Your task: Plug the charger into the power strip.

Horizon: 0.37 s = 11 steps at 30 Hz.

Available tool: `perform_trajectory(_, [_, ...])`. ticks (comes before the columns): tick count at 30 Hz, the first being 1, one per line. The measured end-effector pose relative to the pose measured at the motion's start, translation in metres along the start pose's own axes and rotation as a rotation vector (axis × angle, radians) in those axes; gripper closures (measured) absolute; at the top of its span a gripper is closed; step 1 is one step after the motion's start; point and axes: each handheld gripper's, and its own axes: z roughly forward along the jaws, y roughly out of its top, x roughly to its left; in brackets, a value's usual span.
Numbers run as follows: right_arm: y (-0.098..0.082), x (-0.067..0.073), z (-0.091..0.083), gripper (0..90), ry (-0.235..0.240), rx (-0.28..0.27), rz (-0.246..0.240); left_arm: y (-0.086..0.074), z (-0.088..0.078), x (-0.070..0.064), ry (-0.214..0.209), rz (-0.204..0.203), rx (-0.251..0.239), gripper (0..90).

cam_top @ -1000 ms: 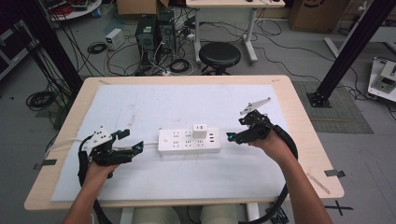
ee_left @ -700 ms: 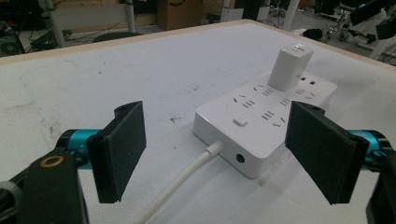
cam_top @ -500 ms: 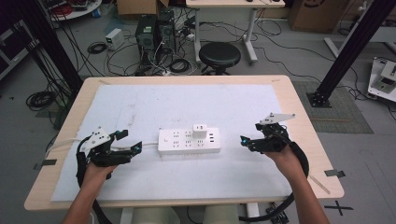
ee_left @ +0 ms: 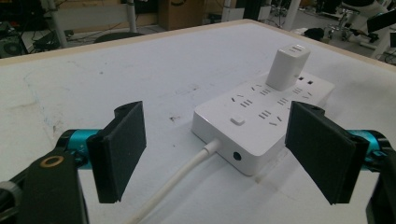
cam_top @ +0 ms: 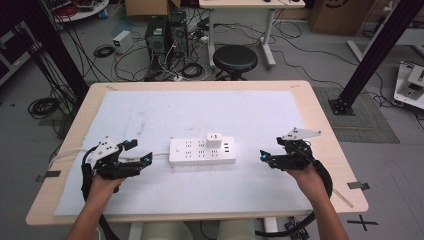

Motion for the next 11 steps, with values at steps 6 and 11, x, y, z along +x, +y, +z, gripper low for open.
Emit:
perform_trajectory(6, [-0.0032, 0.0001, -0.0013, 21.6, 0.002, -0.008, 0.002, 0.0002, 0.0007, -0.0007, 0.001, 0.002, 0.000, 20.5])
perform_trajectory(11, [-0.0046, -0.0003, -0.0023, 21.6, 0.000, -0.012, 0.012, -0.0006, 0.0014, 0.0000, 0.000, 0.002, 0.005, 20.5])
